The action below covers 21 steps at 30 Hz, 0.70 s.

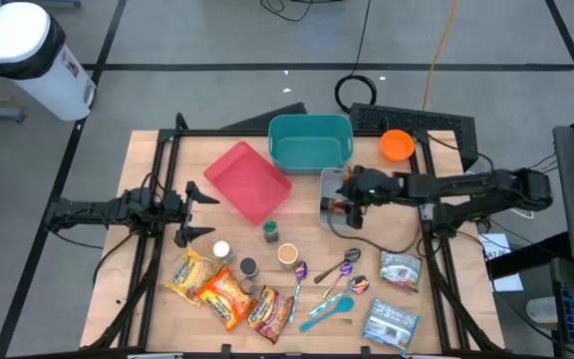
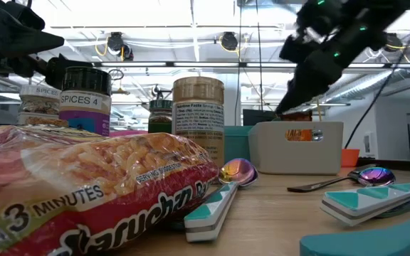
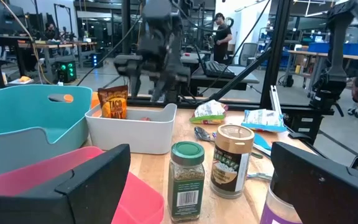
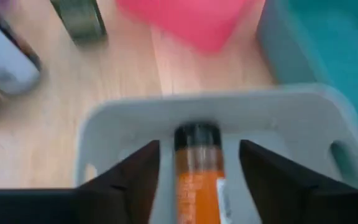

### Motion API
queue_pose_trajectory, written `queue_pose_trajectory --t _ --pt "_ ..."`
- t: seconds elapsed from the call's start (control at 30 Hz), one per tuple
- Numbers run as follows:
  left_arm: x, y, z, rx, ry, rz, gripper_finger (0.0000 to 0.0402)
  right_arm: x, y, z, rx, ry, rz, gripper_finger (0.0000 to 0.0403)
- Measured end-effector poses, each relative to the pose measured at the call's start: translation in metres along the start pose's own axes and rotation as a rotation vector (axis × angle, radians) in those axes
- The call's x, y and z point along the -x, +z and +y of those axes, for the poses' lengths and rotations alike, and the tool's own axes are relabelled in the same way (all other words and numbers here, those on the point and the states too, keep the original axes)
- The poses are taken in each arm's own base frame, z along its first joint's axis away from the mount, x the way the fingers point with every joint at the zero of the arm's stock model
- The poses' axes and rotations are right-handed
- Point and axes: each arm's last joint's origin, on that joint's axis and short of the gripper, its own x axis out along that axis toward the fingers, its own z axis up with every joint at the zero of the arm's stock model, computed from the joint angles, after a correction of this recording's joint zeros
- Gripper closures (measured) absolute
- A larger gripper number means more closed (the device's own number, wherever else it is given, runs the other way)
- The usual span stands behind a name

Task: Pick & Place Food Item
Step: Put the orange spice bottle into the gray bin

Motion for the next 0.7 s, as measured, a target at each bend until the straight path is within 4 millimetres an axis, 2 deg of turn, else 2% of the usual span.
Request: queue_pose_trajectory --t 0.17,0.3,0.47,0.7 --pt "0.0 0.0 0.0 0.0 0.0 0.001 0.0005 -0.032 0.009 0.001 0.037 0.005 0.172 0.0125" --pt "0.0 0.0 0.0 0.0 0.0 0.001 0.0005 -0.051 0.014 0.002 0.064 0.009 0.22 0.0106" --pt "0.0 0.0 0.0 0.0 0.0 0.0 0.0005 -0.066 0.016 -0.005 0.067 -0.003 0.257 0.0114" --pt "0.0 0.0 0.0 0.0 0.0 0.0 0.0005 -0.079 0.011 -0.016 0.026 0.004 0.296 0.0151"
